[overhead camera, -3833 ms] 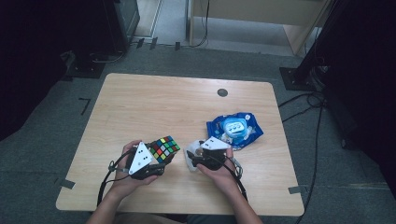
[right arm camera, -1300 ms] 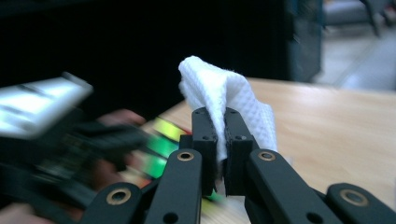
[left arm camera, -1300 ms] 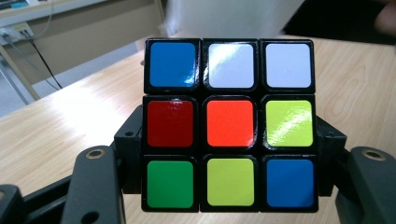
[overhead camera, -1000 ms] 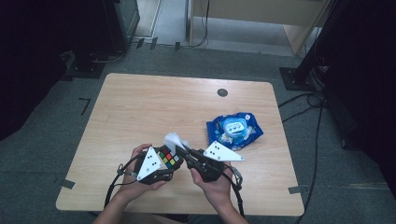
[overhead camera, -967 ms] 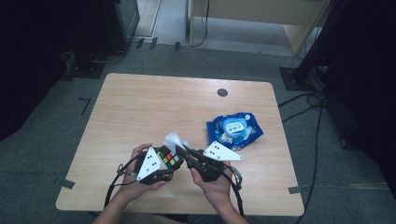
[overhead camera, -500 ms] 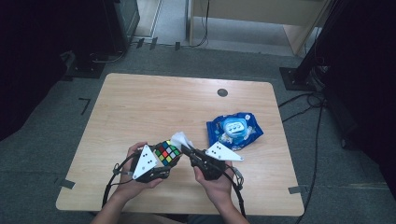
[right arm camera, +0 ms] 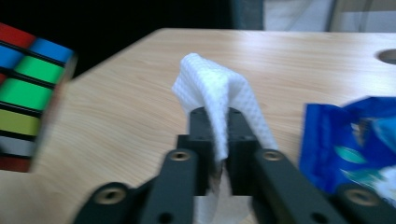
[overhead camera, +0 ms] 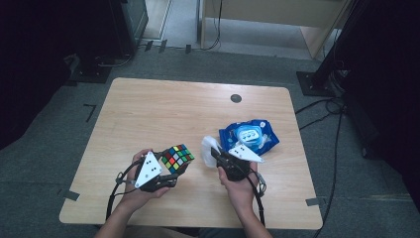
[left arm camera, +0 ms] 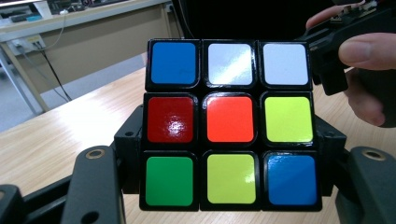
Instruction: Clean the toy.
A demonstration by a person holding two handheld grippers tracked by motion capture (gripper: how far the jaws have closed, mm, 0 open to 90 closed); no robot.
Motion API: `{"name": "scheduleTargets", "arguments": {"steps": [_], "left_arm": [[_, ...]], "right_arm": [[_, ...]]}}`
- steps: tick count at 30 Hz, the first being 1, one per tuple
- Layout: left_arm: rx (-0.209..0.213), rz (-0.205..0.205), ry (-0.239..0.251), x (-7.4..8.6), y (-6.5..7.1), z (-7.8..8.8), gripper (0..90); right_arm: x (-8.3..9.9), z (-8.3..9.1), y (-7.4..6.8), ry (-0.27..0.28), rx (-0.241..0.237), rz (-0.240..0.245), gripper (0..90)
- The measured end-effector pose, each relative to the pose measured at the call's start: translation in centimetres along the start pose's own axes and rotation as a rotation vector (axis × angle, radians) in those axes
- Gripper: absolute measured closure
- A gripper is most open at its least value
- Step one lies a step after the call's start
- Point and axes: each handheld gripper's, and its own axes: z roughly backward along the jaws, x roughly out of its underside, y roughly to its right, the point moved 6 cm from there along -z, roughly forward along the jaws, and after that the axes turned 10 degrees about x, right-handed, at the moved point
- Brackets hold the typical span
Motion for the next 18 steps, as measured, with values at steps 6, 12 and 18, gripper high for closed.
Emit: {"name": "scheduleTargets", "arguments": {"steps": [6, 12, 18], "left_arm": [[-0.001, 0.01, -0.002, 0.1, -0.1, 0.0, 33.9], [-0.004, 0.011, -0.01, 0.3, 0.0, -0.3, 33.9], [-0.036, 0.003, -0.015, 0.4, 0.4, -0.9, 33.9]], "right_arm": [[-0.9, 0.8, -0.6, 0.015, 0.019, 0.012, 40.3], [-3.2, 3.0, -3.4, 0.072, -0.13, -0.076, 35.8], [-3.1, 3.3, -5.8, 0.01, -0.245, -0.2, 24.2]]}}
